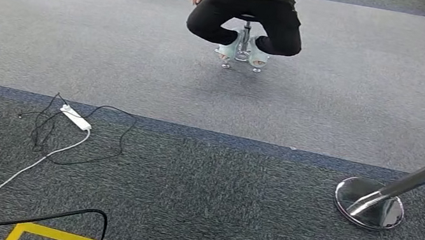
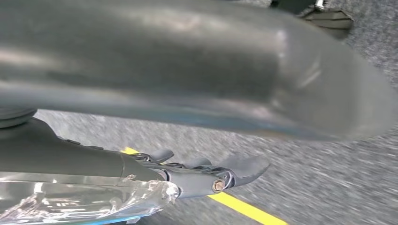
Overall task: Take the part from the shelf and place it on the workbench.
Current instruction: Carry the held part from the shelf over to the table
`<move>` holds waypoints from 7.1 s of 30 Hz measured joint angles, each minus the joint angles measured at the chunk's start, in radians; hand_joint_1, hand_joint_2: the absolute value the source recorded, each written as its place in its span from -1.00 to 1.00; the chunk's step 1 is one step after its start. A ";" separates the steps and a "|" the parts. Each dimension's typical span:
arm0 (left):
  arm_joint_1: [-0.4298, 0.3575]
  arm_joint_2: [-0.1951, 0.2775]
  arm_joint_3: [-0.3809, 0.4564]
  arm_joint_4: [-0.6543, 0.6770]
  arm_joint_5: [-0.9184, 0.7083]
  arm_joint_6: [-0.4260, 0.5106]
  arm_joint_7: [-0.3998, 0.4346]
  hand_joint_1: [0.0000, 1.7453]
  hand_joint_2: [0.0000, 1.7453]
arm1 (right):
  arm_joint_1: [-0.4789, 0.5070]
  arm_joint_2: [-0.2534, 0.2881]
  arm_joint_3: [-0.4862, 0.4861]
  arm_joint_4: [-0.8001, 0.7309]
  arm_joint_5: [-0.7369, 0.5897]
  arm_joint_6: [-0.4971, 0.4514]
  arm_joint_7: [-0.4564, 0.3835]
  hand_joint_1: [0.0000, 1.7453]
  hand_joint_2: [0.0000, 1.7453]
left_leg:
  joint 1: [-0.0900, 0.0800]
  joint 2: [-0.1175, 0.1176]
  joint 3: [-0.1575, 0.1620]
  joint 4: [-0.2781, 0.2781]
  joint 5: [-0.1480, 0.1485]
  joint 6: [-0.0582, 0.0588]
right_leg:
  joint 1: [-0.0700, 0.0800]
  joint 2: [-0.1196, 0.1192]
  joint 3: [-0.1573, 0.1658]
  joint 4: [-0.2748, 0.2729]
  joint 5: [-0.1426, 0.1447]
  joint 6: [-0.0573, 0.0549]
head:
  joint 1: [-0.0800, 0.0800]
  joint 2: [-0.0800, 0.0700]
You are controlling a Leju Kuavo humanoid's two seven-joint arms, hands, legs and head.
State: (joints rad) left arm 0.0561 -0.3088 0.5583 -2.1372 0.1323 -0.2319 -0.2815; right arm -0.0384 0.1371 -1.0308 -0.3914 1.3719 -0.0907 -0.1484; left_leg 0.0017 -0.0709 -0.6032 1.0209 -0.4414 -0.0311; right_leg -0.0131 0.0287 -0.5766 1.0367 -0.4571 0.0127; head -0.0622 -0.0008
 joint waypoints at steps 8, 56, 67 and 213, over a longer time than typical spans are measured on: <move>-0.007 0.000 0.009 0.008 -0.017 0.067 0.038 1.00 1.00 | -0.012 0.000 -0.020 -0.004 0.042 -0.027 0.015 -1.00 -1.00 | -0.001 0.083 -0.052 0.113 -0.021 -0.004 | 0.006 -0.078 0.001 -0.001 -0.004 -0.009 | -0.006 0.000; -0.094 -0.002 -0.039 0.071 -0.295 0.125 0.092 1.00 1.00 | -0.033 0.002 -0.010 0.059 0.083 -0.002 0.150 -1.00 -1.00 | -0.001 -0.015 0.021 -0.033 0.021 0.026 | -0.001 0.032 -0.025 0.016 0.012 0.034 | 0.009 0.000; -0.094 0.001 -0.042 0.079 -0.291 0.119 0.089 1.00 1.00 | -0.030 -0.002 -0.024 0.058 0.069 -0.004 0.153 -1.00 -1.00 | 0.002 0.059 -0.129 0.239 -0.085 -0.013 | 0.003 -0.059 -0.009 -0.013 0.012 -0.007 | -0.003 0.000; 0.044 -0.003 -0.073 0.096 -0.153 -0.119 0.031 1.00 1.00 | -0.033 0.028 -0.160 0.058 0.120 0.032 0.066 -1.00 -1.00 | 0.002 0.072 -0.070 -0.009 0.066 0.021 | -0.007 -0.024 0.150 -0.036 -0.124 0.043 | 0.017 0.000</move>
State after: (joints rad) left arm 0.1003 -0.3119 0.4853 -2.0415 -0.0207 -0.3508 -0.2502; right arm -0.0710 0.1651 -1.1910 -0.3339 1.4921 -0.0583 -0.0820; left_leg 0.0035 0.0011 -0.6734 1.0122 -0.3757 -0.0098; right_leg -0.0202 0.0049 -0.4262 1.0007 -0.5814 0.0557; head -0.0455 -0.0008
